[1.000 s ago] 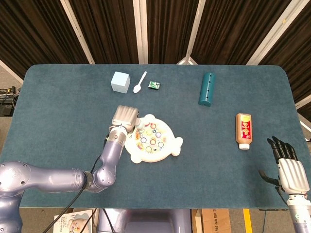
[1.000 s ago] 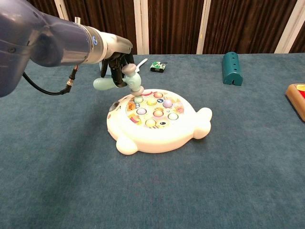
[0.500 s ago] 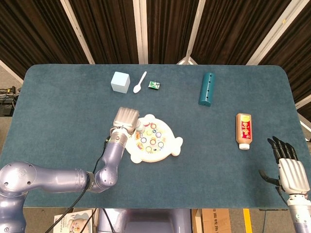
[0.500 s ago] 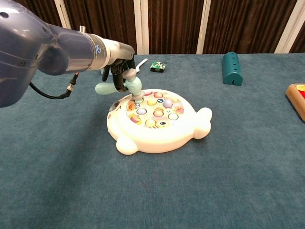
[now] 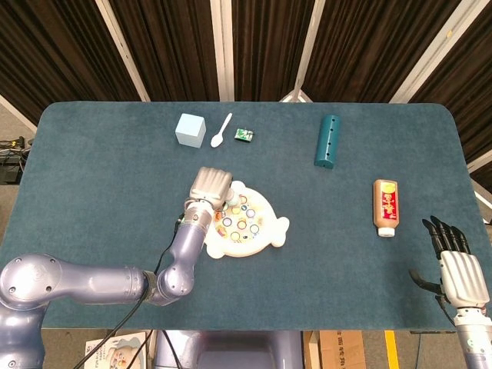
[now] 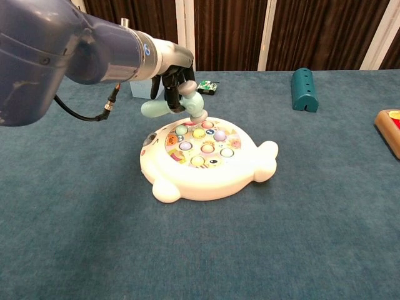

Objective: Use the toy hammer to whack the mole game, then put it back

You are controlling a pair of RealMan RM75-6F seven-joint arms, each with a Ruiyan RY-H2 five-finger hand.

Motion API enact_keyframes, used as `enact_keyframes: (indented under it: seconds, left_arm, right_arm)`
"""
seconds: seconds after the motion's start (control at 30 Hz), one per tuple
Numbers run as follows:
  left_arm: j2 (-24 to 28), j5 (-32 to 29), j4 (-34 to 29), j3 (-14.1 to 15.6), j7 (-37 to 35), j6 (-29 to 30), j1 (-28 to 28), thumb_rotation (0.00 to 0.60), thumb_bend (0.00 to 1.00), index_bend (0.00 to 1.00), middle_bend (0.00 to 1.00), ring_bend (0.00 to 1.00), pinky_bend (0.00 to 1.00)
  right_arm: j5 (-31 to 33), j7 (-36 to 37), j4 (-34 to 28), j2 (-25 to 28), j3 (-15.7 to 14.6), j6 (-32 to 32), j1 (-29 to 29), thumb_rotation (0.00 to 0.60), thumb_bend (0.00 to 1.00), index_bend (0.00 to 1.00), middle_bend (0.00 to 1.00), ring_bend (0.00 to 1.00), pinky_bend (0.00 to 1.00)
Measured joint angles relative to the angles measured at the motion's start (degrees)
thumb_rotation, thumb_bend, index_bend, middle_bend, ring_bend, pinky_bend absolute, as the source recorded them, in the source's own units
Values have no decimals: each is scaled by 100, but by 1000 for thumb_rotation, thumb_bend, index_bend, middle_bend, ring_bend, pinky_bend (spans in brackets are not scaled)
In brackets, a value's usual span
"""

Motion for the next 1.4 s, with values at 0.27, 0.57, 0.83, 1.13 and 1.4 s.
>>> enact_keyframes:
  seconds: [0.27,0.57,0.83,1.13,1.4]
  left_arm:
    - [-117,-177,105,1,136,-44,-149,600,730,606,493,407,497]
    - [-42,-490,40,0,406,-3,-280,600,732,606,493,407,497]
    - [9,-580,-8,22,500,12,-336,600,732,606,494,407,498]
    - [-68,-626,98,148,541,-59,-345,600,732,606,495,408,501]
    - [-183,-747,248,218,688,-69,-410,600,733,607,498,411,507]
  right_arm:
    - [19,30,-2,9,8,-11,2,600,253,0,0,0,0]
    - [20,38,-7,13,8,-15,3,600,253,0,0,0,0]
    - [33,40,-11,15,7,-27,3,600,253,0,0,0,0]
    - [60,57,-31,25,9,-48,4,600,253,0,0,0,0]
    - [65,72,-31,28,15,-49,6,600,253,0,0,0,0]
